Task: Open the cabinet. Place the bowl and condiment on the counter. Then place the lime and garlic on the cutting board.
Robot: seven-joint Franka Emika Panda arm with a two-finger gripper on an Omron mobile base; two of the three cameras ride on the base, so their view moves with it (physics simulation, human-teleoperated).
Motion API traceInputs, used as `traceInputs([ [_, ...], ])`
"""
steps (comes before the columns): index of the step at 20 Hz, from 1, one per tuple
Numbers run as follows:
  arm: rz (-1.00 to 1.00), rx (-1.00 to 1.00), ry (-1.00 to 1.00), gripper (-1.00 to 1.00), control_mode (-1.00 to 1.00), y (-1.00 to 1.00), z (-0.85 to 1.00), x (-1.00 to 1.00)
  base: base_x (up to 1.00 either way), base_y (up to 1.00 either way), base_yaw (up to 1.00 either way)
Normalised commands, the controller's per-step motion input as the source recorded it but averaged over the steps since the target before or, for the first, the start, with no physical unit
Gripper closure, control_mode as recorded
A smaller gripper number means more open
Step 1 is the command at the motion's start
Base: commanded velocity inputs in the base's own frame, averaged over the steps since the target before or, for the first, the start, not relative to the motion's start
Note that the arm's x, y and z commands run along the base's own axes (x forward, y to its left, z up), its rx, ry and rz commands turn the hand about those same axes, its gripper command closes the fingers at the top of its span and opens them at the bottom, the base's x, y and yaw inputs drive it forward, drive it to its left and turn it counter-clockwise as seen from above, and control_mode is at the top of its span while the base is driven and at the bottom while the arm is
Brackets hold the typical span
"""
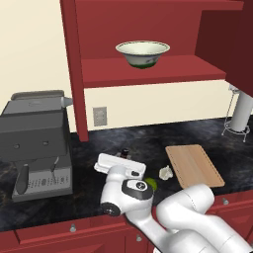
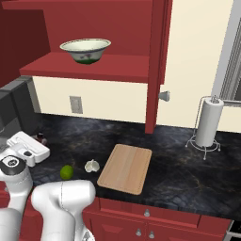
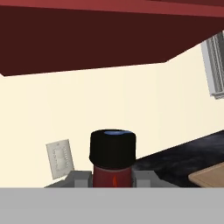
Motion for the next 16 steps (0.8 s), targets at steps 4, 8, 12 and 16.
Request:
traceInputs([
  [4, 0.0, 0.0, -0.01, 1.0, -1.0, 0.03, -0.02, 0.0, 0.0, 0.0, 0.0],
  [8, 0.0, 0.0, 0.0, 1.0, -1.0, 0.0, -0.07, 0.0, 0.0, 0.0, 0.0],
  [12, 0.0, 0.0, 0.0, 1.0, -1.0, 0.0, -0.15, 0.0, 0.0, 0.0, 0.0],
  [16, 0.0, 0.0, 0.0, 1.0, -1.0, 0.01, -0.16, 0.01, 0.0, 0.0, 0.0],
])
